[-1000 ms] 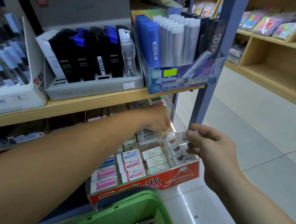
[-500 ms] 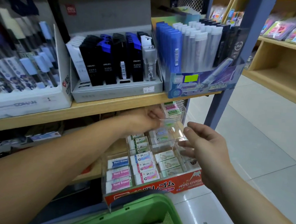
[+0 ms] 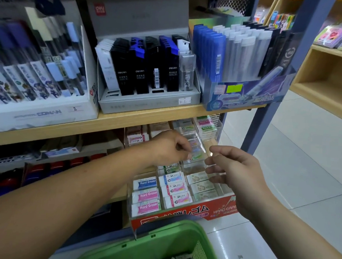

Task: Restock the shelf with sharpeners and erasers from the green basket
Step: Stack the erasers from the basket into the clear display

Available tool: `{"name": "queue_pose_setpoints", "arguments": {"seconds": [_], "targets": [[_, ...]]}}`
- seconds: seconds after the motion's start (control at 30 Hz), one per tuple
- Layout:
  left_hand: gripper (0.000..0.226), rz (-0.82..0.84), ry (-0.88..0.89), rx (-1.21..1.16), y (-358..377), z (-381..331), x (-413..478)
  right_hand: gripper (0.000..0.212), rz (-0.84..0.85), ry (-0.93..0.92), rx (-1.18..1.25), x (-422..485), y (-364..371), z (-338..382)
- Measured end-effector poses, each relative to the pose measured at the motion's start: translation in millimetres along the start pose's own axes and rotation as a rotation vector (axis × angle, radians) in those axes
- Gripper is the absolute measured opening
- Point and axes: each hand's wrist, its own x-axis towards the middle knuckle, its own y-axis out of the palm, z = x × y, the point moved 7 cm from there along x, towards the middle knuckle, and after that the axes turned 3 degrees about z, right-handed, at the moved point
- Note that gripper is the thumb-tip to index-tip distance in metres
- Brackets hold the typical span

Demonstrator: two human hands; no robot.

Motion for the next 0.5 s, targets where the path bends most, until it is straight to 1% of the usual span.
{"name": "queue_pose_setpoints", "arguments": {"seconds": [0.07,0.13,0.17,0.23,0.27,0.33,0.37,0.43,0.5], "targets": [[0.013,-0.026,0.031,0.03,-1,-1,-6,0.018,0.008,0.005,-0.033,-2,1,1],[0.016,-0.135,0.08,0.039,-8,-4,-22,0.017,0.05,0.004,-0.075,-9,6,2],[0.013,-0.202,0.099,0.044,-12,-9,-37,0.016,0.088,-0.004,-0.115,-14,9,4],[0.008,-0.296,0.129,0.034,-15,-14,-75,0.014,0.237,-0.036,-0.233,-29,21,7],[0.015,-0.318,0.15,0.022,-12,-14,-98,0.014,0.36,-0.048,-0.297,-40,29,6],[0.021,-0.294,0.173,-0.005,-1,-6,-144,0.019,0.633,-0.034,-0.421,-70,45,-1],[0.021,-0.251,0.156,-0.02,8,0,-164,0.027,0.736,-0.007,-0.497,-85,48,-8],[0.02,-0.128,0.082,-0.037,31,17,-194,0.039,0.846,0.026,-0.683,-112,50,-25],[0.021,0.039,-0.011,0.034,62,38,-211,0.045,0.915,0.041,-0.863,-132,56,-50]]}}
